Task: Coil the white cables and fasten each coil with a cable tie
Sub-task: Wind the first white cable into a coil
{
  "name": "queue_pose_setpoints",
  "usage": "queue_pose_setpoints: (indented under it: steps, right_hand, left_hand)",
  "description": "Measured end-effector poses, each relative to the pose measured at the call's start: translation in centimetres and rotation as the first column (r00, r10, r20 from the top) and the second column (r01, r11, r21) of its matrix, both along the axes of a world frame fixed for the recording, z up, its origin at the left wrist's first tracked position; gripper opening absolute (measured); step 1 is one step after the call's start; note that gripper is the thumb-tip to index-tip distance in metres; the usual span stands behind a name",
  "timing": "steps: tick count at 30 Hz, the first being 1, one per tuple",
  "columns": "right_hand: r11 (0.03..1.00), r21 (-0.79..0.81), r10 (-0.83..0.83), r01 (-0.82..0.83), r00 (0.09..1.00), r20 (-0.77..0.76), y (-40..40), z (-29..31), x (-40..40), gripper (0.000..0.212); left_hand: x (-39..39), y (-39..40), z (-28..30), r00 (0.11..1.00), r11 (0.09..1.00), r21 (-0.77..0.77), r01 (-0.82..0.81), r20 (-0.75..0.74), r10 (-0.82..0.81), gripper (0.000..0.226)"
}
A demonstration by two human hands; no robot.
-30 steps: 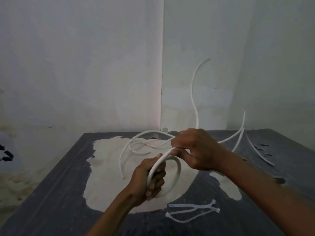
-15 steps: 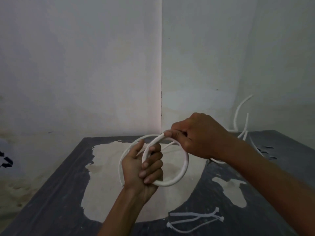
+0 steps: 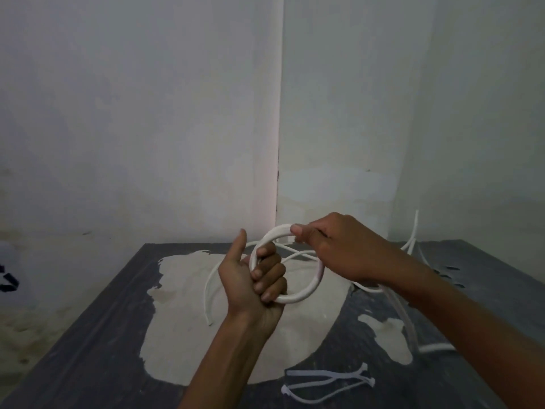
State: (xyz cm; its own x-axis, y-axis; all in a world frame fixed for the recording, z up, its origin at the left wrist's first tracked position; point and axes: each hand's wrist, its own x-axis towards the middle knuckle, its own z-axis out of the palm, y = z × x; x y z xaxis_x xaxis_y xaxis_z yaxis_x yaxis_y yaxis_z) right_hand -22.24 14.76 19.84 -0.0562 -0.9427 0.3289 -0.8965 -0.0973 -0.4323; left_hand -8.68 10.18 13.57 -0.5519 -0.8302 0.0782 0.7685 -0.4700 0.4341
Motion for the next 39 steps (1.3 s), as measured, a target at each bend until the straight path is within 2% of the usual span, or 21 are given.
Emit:
queue_pose_setpoints:
  steps: [2,5,7,9,10,12,14,16,20,24,28,31,34,35,36,38,39]
  right_hand:
    - [0.996,0.092,-0.021,0.007,0.988,0.152,0.7,0.5,0.0,0.051]
    - [0.984,0.176,-0.058,-0.016,0.912,0.406,1.5,1.1,0.3,0.054]
    - [0.967,0.251,-0.098,-0.035,0.861,0.5,2.1,1.2,0.5,0.053]
    - [0.952,0.298,-0.102,-0.066,0.85,0.517,2.5,1.0,0.7,0.052]
    - [0.957,0.283,-0.08,-0.06,0.884,0.46,2.5,0.8,0.5,0.051]
    - [0.991,0.135,-0.023,-0.002,0.983,0.184,2.5,0.2,0.0,0.043]
    - [0.997,-0.07,-0.027,0.02,0.995,-0.096,2.2,0.1,-0.7,0.035]
    - [0.982,-0.189,-0.043,-0.003,0.97,-0.239,1.9,0.4,-1.3,0.029]
    - [0.935,-0.352,-0.107,-0.039,0.917,-0.385,1.0,1.0,-2.3,0.046]
    - [0.91,-0.412,-0.091,-0.054,0.941,-0.325,1.3,0.3,-3.0,0.047]
    - [0.867,-0.498,-0.16,-0.028,0.93,-0.331,1.7,-0.3,-2.9,0.05]
    - [0.892,-0.449,-0.133,0.06,0.982,-0.133,1.8,-1.2,-1.3,0.043]
    - [0.95,-0.275,-0.127,0.15,0.987,0.101,1.5,-2.2,0.3,0.037]
    - [0.964,-0.209,-0.113,0.163,0.966,0.233,1.4,-2.4,0.7,0.037]
    - [0.978,-0.139,-0.088,0.157,0.909,0.408,1.5,-2.5,1.1,0.038]
    - [0.996,-0.008,-0.054,0.089,0.674,0.737,1.8,-2.3,1.9,0.036]
    - [0.999,0.025,-0.044,0.041,0.56,0.828,2.0,-2.1,2.3,0.036]
  left_hand:
    - [-0.1,0.3,0.6,0.999,1.0,-0.015,-0.027,0.025,0.028,0.051]
    - [0.1,0.2,1.1,0.998,0.998,-0.051,-0.045,0.036,0.046,0.055]
    - [0.5,-0.1,1.1,0.997,0.996,-0.079,-0.05,0.063,0.055,0.058]
    - [0.9,-0.3,0.9,0.993,0.994,-0.095,-0.056,0.099,0.065,0.059]
    - [1.2,-0.4,0.7,0.991,0.994,-0.093,-0.055,0.114,0.065,0.058]
    - [2.0,-0.7,0.5,0.991,0.996,-0.075,-0.046,0.125,0.055,0.057]
    - [2.8,-1.1,0.6,0.991,0.997,-0.067,-0.026,0.127,0.034,0.056]
    - [3.4,-1.4,0.8,0.987,0.996,-0.091,-0.012,0.156,0.026,0.057]
    - [4.2,-1.4,1.2,0.991,0.995,-0.096,-0.014,0.13,0.026,0.056]
    - [5.4,-2.0,2.0,0.99,0.992,-0.102,-0.073,0.113,0.085,0.052]
    - [5.5,-2.3,2.8,0.985,0.985,-0.113,-0.133,0.093,0.144,0.05]
    - [4.7,-2.1,3.0,0.972,0.97,-0.128,-0.207,0.088,0.219,0.051]
    - [3.7,-1.7,2.9,0.944,0.941,-0.155,-0.3,0.09,0.316,0.052]
    - [3.3,-1.6,2.8,0.936,0.932,-0.158,-0.325,0.083,0.341,0.052]
    - [2.8,-1.4,2.8,0.93,0.926,-0.156,-0.345,0.074,0.359,0.052]
    - [2.0,-1.2,2.9,0.924,0.919,-0.141,-0.368,0.052,0.378,0.053]
    - [1.7,-1.1,2.9,0.922,0.917,-0.132,-0.377,0.036,0.384,0.053]
